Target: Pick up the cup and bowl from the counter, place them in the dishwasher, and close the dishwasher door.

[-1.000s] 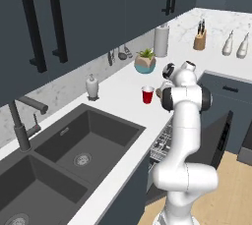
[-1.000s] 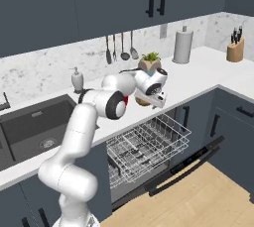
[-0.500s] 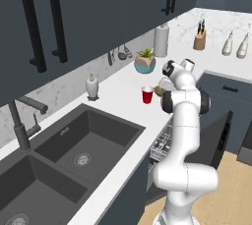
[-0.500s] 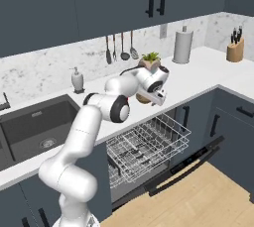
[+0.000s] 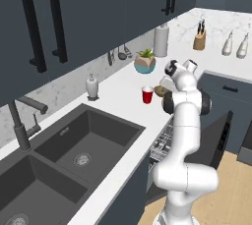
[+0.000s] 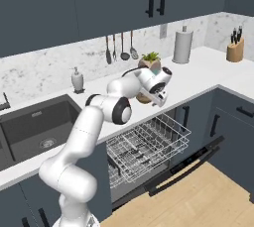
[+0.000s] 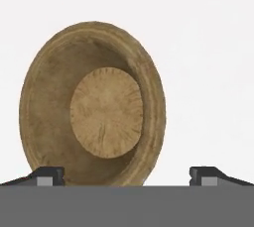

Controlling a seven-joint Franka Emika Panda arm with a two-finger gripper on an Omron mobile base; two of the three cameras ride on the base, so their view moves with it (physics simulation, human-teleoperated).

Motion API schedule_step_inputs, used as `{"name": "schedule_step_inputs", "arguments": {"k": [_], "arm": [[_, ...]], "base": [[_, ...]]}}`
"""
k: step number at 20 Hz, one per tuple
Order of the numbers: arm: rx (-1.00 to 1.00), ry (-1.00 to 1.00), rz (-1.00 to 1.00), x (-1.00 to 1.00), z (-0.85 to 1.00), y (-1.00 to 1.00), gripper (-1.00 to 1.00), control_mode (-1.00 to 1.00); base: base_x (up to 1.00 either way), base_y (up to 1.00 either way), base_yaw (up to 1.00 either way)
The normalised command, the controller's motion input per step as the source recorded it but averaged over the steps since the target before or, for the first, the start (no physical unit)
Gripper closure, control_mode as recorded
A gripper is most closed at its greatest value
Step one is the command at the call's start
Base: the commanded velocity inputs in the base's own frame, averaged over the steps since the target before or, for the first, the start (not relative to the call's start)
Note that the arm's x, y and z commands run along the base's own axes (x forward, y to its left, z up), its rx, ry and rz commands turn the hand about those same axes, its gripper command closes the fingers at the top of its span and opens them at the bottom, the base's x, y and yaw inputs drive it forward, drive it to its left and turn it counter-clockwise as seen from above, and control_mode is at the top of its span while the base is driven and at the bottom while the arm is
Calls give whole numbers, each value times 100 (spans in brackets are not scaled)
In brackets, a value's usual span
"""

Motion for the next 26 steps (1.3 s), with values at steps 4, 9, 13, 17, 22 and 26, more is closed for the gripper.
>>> {"name": "schedule_step_inputs", "arguments": {"k": [4,9,13,17,22,26], "arm": [[0,5,-26,62,-20,6,-100,-100],[0,17,-20,31,-40,11,100,-100],[1,24,-14,-12,-69,29,100,-100],[4,20,-12,-29,-74,19,100,-100],[5,10,-12,-65,-89,49,100,-100],[10,-2,-14,-99,-100,72,100,-100]], "base": [[0,0,0],[0,0,0],[0,0,0],[0,0,0],[0,0,0],[0,0,0]]}}
